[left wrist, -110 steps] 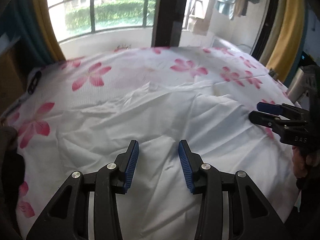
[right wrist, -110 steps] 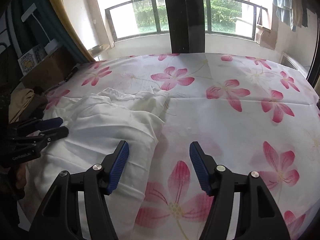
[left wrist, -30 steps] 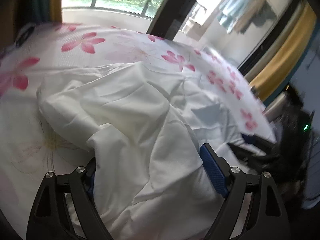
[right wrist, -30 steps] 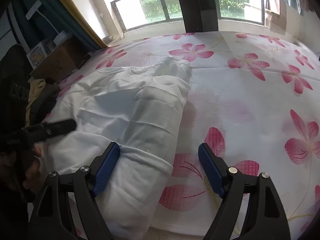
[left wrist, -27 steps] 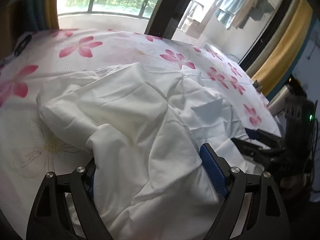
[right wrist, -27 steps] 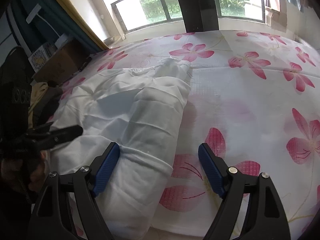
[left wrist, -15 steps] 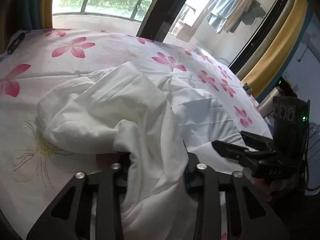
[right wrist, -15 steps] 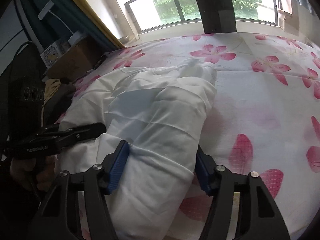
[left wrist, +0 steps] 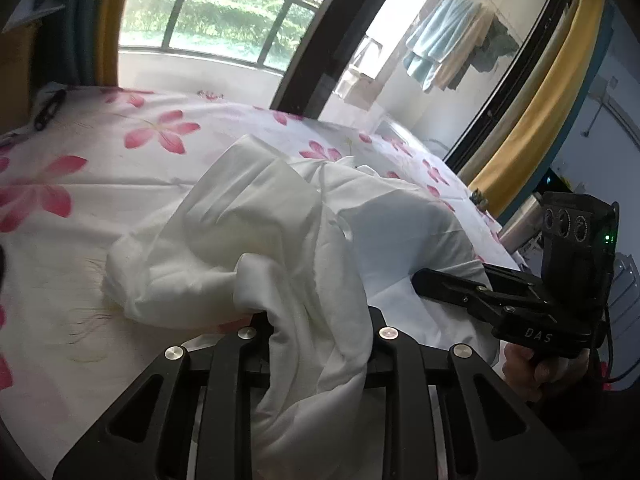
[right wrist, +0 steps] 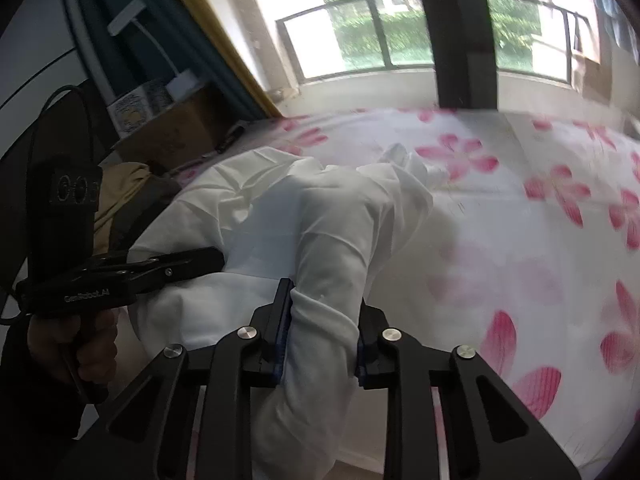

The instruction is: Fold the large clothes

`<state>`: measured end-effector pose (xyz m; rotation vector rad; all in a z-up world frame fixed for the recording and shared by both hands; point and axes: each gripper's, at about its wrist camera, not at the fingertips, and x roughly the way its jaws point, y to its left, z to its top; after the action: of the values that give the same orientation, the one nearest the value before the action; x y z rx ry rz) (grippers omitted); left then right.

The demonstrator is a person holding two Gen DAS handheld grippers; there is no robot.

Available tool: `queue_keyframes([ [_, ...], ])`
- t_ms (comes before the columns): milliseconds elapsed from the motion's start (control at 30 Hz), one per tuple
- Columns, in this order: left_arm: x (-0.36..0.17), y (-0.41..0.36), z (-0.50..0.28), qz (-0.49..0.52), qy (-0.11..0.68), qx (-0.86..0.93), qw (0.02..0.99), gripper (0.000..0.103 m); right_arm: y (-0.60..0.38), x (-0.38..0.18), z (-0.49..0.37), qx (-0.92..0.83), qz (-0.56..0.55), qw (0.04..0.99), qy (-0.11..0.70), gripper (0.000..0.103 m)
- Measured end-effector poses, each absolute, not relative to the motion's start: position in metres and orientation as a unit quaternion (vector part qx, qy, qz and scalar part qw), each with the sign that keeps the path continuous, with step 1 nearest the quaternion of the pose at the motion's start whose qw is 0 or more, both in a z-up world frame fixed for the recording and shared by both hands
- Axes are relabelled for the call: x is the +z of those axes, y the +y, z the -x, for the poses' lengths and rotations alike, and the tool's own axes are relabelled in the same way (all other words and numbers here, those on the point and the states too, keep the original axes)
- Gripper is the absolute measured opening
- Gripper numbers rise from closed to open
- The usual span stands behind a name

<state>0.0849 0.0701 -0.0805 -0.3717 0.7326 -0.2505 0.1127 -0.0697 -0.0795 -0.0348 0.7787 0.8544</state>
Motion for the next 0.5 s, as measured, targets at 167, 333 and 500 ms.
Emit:
queue_keyframes([
  [167, -0.069, 0.092, -0.069, 0.186, 0.335, -0.104, 0.918, 0.025, -0.047, -0.063, -0.104, 0.425, 0.037, 0.837, 0.344, 0.024],
  [333, -0.057, 0.113, -0.055, 0.181, 0.317, -0.083, 0.927, 0.025, -0.02, -0.049, -0.096, 0.444, 0.05, 0.834, 0.323, 0.024],
  [500, -0.045, 0.137, -0.04, 0.171, 0.3, -0.06, 0.937, 0.025, 0.006, -0.039, -0.088, 0.463, 0.057, 0.832, 0.302, 0.023],
])
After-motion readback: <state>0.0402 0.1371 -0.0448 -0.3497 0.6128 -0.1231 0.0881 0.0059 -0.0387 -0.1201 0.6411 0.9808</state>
